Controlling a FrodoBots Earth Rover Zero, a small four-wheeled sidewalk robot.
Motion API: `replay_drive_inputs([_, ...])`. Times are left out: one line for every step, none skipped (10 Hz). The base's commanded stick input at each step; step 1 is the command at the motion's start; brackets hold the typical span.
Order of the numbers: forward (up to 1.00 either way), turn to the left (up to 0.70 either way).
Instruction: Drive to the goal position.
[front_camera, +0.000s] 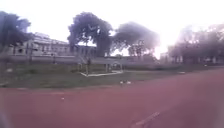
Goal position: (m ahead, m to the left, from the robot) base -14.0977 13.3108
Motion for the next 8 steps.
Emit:
replay_drive_inputs([0.70, 0.35])
replay_drive_inputs([0.70, 0.35])
replay_drive_inputs([0.70, 0.35])
replay_drive_inputs([0.70, 0.35])
replay_drive_inputs([0.70, 0.35])
replay_drive_inputs([0.70, 0.35])
replay_drive_inputs([0.70, 0.35])
replay_drive_inputs([0.70, 0.35])
